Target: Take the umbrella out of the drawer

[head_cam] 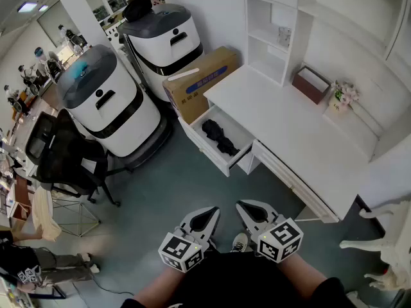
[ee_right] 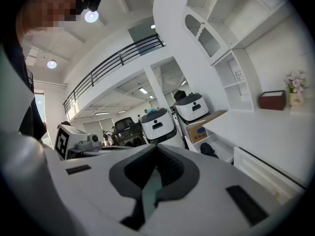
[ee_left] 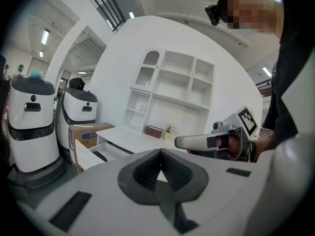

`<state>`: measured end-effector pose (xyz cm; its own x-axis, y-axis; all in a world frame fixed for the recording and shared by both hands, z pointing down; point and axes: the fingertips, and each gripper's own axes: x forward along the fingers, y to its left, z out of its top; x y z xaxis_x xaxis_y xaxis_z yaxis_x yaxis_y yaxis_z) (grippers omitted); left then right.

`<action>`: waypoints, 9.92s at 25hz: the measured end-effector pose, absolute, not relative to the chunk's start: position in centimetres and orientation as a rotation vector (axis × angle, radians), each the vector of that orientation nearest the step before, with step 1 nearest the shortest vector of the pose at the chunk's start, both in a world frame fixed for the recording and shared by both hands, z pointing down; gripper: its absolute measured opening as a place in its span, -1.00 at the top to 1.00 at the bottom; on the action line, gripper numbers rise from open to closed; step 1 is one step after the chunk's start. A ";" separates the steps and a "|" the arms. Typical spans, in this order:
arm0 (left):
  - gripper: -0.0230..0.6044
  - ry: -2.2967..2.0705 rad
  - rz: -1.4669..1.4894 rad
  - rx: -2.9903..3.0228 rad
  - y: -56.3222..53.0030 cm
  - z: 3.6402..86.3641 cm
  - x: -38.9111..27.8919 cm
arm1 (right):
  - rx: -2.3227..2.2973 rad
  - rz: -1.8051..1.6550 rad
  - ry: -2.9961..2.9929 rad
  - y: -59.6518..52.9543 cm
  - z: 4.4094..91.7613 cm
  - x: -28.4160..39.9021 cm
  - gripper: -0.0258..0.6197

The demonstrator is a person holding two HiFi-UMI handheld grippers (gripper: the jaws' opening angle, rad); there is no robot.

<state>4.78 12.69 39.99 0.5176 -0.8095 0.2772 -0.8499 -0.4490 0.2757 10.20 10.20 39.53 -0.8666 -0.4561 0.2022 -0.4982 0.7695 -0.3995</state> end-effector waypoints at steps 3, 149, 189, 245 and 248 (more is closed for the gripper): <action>0.94 -1.369 0.146 2.382 12.8 39.9 4.7 | 0.777 0.687 -2.865 10.3 39.4 10.1 0.92; 0.94 -1.147 0.250 2.341 -16.2 56.0 -5.1 | 0.704 0.714 -2.346 -25.7 69.8 -3.6 0.45; 0.94 -1.242 0.160 2.183 -14.4 58.4 -8.3 | 0.542 0.625 -2.055 -27.9 85.4 -7.2 0.09; 0.94 -1.168 0.113 2.474 -3.0 44.1 -15.9 | 1.213 0.754 -2.519 -14.9 48.6 -4.2 0.15; 0.94 -1.185 0.084 2.478 -1.8 42.8 -16.7 | 1.236 0.751 -2.574 -12.3 46.0 -4.5 0.15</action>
